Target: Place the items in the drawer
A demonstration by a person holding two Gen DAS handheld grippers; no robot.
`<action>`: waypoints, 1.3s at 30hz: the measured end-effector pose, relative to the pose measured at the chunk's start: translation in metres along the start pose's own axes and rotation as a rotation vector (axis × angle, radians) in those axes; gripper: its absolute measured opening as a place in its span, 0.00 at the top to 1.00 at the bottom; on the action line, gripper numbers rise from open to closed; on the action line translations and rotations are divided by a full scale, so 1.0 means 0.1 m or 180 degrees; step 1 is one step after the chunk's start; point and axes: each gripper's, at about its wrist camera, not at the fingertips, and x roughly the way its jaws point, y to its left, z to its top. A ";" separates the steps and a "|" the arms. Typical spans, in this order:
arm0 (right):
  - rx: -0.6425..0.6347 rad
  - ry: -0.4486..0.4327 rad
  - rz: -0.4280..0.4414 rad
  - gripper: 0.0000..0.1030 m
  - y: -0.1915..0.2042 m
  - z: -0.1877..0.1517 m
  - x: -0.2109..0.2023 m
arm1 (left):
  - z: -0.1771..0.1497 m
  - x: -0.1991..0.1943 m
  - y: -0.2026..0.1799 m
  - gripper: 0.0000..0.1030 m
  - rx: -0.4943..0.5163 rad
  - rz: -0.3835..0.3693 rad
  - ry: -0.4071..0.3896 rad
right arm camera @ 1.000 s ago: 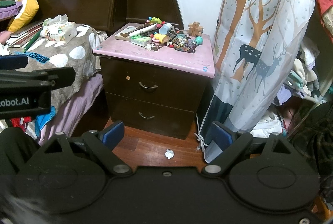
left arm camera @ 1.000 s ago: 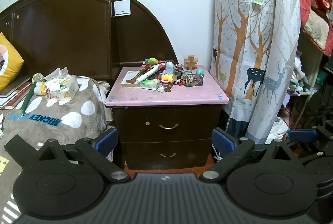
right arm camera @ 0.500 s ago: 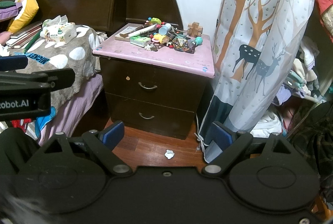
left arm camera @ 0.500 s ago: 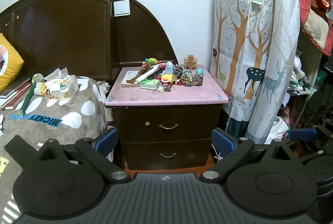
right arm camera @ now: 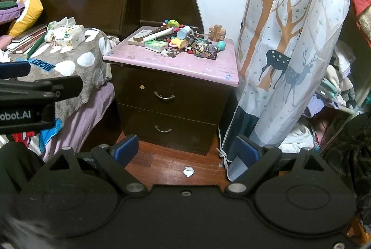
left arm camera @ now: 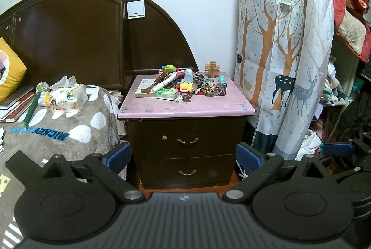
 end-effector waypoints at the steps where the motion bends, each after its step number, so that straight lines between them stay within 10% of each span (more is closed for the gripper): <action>1: 0.0000 0.0001 0.0001 0.11 0.00 0.00 0.00 | 0.00 0.00 0.00 0.05 0.0003 0.0001 0.0000; 21: 0.0025 0.0119 0.0019 0.11 -0.01 0.02 0.24 | 0.06 0.23 0.00 0.05 -0.0092 -0.0064 0.0137; 39: 0.0290 0.0084 0.0120 0.09 -0.26 0.43 0.98 | 0.53 1.33 0.19 0.05 -0.0113 0.0001 0.0027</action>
